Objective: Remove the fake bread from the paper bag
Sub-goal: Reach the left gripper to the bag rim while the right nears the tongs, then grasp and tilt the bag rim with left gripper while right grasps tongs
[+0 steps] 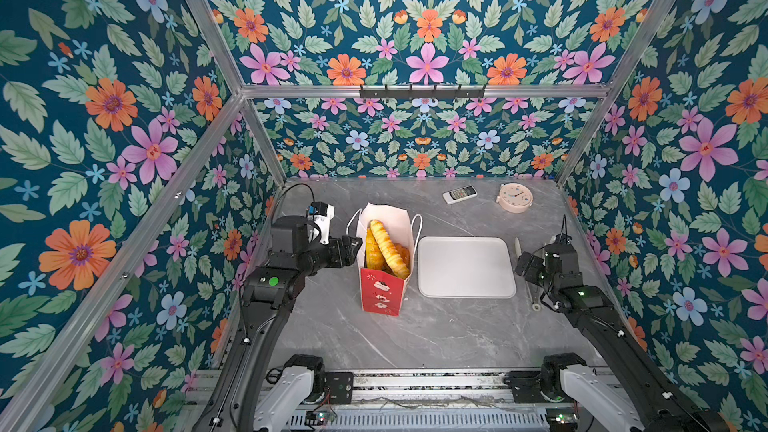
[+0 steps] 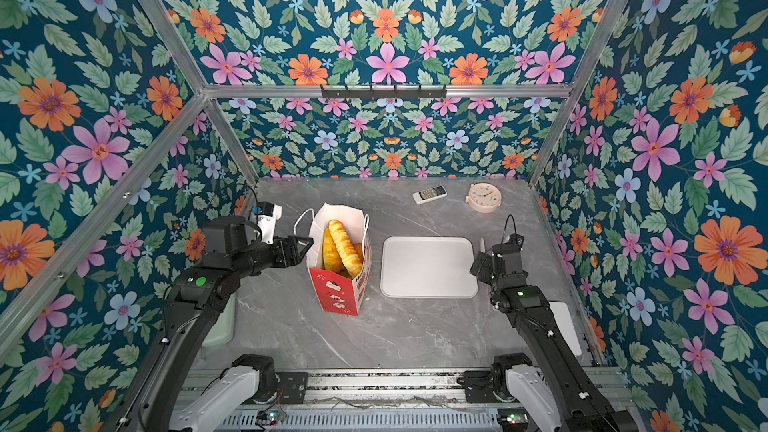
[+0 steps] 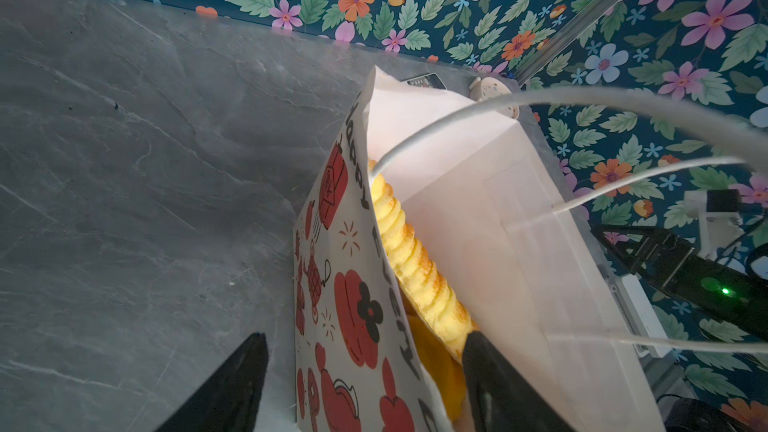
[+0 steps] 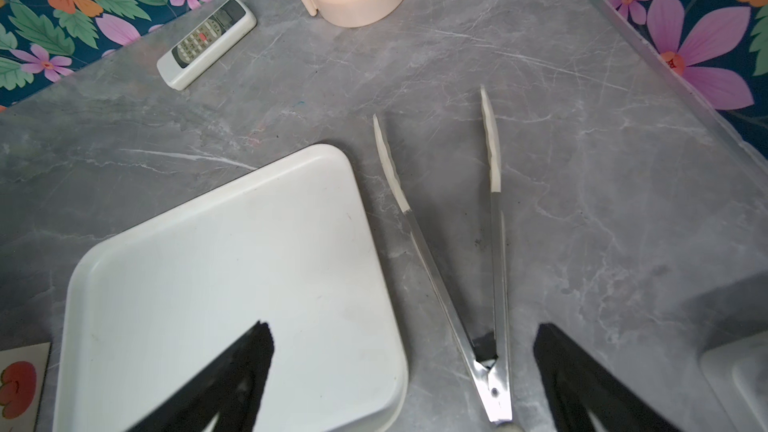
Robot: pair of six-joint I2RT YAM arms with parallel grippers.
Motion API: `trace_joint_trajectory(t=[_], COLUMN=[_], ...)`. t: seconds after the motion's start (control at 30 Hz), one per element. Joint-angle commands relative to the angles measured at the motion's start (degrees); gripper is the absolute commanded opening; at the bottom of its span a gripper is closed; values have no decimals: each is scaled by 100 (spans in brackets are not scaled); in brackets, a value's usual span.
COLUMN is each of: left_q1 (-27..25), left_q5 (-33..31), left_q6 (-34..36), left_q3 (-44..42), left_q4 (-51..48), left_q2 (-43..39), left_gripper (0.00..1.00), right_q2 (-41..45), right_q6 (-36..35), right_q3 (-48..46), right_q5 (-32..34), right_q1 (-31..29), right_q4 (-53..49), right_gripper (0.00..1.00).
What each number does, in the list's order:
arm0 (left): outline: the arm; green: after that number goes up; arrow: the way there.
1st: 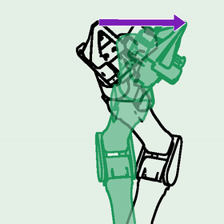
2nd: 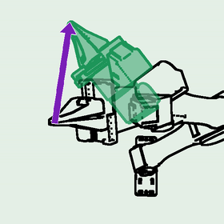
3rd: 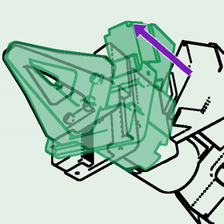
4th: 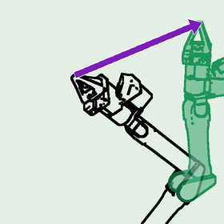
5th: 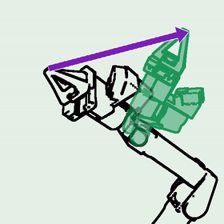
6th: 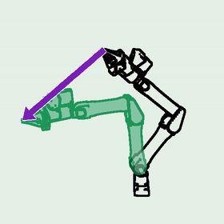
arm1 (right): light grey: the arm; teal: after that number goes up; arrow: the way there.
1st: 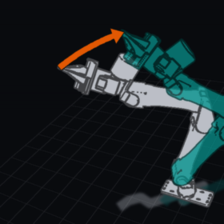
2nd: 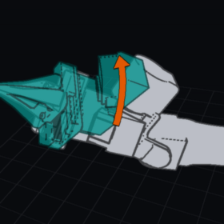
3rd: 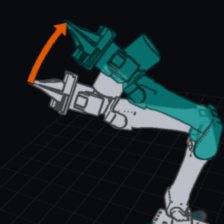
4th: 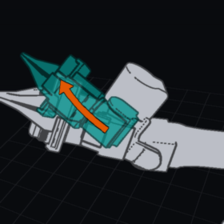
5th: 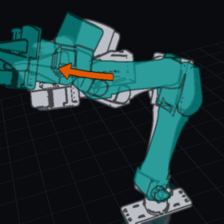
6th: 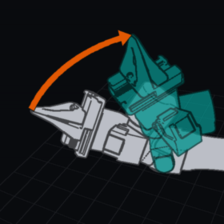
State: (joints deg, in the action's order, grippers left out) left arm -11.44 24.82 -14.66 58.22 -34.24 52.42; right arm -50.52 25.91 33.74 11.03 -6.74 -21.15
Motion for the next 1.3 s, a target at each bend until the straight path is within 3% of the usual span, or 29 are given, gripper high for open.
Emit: trace_joint_trajectory(t=[0.0,0.23,0.5,0.67,0.77,1.07,1.27], left_q1=[-189,-502,-613,-648,-683,-695,-686], left_q5=[-421,-952,-1205,-1173,-1215,-1253,-1679], left_q6=[-124,-219,-228,-230,-239,-267,-245], left_q3=[36,102,199,234,256,411,788], left_q4=[473,603,549,554,555,603,567], left_q2=[125,452,625,743,801,993,1297], left_gripper=[75,63,38,41,38,1,0], right_q2=[-35,-138,-237,-323,-362,-404,-452], right_q6=[1,-7,-33,-16,-15,-29,-73], right_q3=[-5,-34,-51,-69,-60,-59,49], right_q5=[115,148,162,122,103,143,207], right_q1=[-2,-2,-2,-2,-2,-1,-2], right_q4=[75,113,181,246,252,267,178], right_gripper=[99,99,99,99,99,99,99])
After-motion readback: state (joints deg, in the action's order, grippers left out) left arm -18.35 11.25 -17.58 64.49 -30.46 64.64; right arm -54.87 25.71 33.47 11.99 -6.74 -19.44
